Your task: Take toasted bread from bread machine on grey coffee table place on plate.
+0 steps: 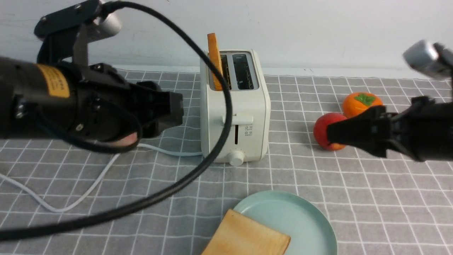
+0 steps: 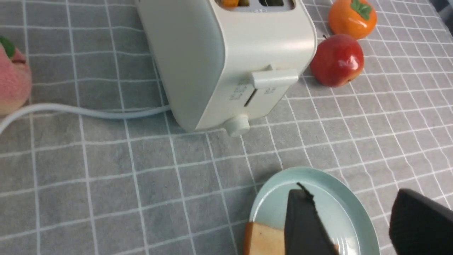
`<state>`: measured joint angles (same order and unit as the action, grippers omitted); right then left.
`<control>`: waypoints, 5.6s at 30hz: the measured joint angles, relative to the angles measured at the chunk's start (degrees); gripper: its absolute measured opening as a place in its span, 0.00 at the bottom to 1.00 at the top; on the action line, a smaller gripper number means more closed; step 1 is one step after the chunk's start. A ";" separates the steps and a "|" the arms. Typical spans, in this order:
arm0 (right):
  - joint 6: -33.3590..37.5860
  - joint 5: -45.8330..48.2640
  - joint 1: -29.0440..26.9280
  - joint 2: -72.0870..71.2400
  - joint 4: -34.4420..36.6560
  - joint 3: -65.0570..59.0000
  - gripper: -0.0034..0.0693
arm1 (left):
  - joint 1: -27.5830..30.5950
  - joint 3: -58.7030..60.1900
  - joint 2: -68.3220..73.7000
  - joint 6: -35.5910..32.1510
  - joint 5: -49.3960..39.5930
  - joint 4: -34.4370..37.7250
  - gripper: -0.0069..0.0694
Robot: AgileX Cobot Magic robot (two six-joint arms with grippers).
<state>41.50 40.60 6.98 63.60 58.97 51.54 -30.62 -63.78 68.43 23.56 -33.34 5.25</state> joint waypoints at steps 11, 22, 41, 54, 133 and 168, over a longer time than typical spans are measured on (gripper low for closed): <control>-10.86 9.93 -1.42 -19.35 -11.66 0.73 0.83 | 0.05 -35.53 31.70 6.90 -10.09 -15.87 0.78; -18.73 13.53 -1.42 -22.85 -22.60 0.73 0.83 | 0.10 -67.45 59.31 16.36 -23.52 -22.51 0.69; -18.73 11.98 -1.42 -22.85 -24.56 0.73 0.83 | 1.81 -67.10 31.01 -6.06 -38.34 4.41 0.17; -18.73 11.81 -1.42 -22.85 -26.66 0.73 0.83 | -1.82 -30.79 28.32 -26.28 -35.97 32.61 0.17; -35.18 -22.07 -1.49 -61.81 -52.21 -40.26 0.05 | -1.21 22.16 -39.83 -13.76 -20.66 11.69 0.07; -35.17 -21.86 -1.49 -61.81 -52.38 -40.26 0.08 | 30.51 65.11 -69.09 -9.25 10.20 -3.65 0.07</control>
<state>6.34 18.74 5.49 1.79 6.59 11.28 -0.11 1.33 -0.66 14.31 -23.14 1.60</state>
